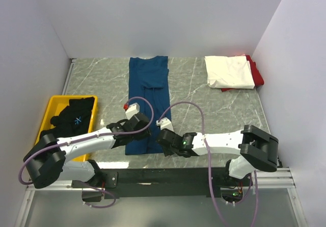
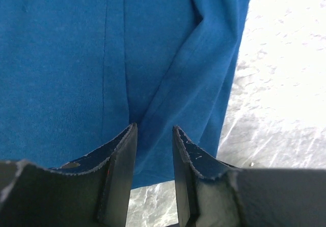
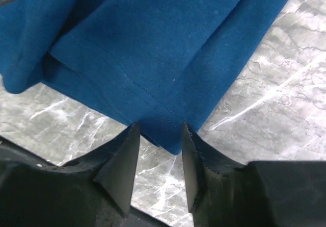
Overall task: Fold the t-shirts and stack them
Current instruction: Fold the tshirt
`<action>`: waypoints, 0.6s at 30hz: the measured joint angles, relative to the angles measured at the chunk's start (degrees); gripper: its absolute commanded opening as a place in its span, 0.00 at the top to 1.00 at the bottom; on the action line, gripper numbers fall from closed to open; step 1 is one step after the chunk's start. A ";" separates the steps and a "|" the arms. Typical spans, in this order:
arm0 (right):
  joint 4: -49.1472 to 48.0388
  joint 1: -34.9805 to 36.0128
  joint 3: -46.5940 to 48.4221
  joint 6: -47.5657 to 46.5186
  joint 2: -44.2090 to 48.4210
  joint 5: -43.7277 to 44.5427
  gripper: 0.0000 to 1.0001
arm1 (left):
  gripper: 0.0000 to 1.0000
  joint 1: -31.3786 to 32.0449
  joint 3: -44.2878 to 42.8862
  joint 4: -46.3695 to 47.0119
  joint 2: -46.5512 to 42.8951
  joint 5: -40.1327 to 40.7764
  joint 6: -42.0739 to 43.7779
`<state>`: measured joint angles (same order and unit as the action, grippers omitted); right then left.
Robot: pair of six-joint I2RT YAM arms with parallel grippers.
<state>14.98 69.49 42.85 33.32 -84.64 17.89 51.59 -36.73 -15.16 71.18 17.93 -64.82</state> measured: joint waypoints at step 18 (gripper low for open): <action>-1.75 0.11 -4.87 2.03 3.82 -0.26 0.95 | 0.63 1.22 -0.02 1.20 4.57 -1.86 2.19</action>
<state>13.23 69.60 37.98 35.35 -80.82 17.63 52.82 -36.75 -13.96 75.75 16.08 -62.63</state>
